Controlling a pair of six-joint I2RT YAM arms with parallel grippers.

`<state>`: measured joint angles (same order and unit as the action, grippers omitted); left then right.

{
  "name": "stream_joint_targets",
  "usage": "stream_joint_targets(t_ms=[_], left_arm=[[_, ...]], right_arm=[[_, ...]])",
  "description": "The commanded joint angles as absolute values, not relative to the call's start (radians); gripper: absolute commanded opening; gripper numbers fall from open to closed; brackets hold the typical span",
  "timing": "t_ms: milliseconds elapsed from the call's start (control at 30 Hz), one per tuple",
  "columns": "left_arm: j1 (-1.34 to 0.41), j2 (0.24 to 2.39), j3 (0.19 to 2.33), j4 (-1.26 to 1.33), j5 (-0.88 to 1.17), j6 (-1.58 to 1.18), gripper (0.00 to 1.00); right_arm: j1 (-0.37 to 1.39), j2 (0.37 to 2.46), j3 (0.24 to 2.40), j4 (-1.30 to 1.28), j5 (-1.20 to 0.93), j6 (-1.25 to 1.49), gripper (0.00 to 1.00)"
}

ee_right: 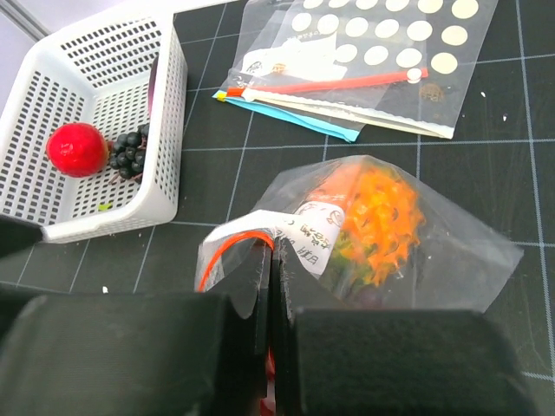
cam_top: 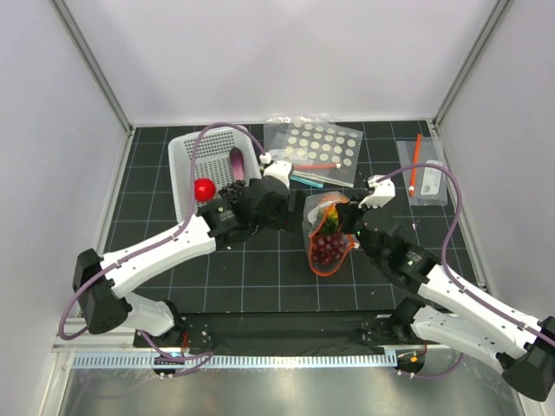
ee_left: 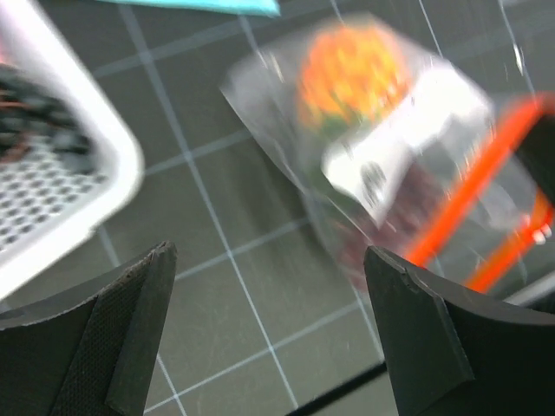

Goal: Place the food in the zip-top bag and seal the zipper
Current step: Adjust the zipper food storage bag at the center of the board.

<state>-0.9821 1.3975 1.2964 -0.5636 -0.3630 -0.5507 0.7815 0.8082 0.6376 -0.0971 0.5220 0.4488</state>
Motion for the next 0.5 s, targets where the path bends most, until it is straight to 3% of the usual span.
stream_joint_targets(t_ms=[0,267,467], left_arm=[[-1.014,1.33,1.234,-0.376,-0.178,-0.442,0.93],[-1.162,1.282,1.124,-0.23,-0.205,-0.382,0.98],[-1.177,1.448,1.21,-0.265,-0.333,-0.399,0.96]], right_arm=[[0.776,0.789,0.664,-0.051,0.551,0.466,0.01],[0.778,0.776,0.666,-0.066,0.549,0.472,0.01],[0.778,0.773,0.666,-0.063,0.535,0.476,0.01]])
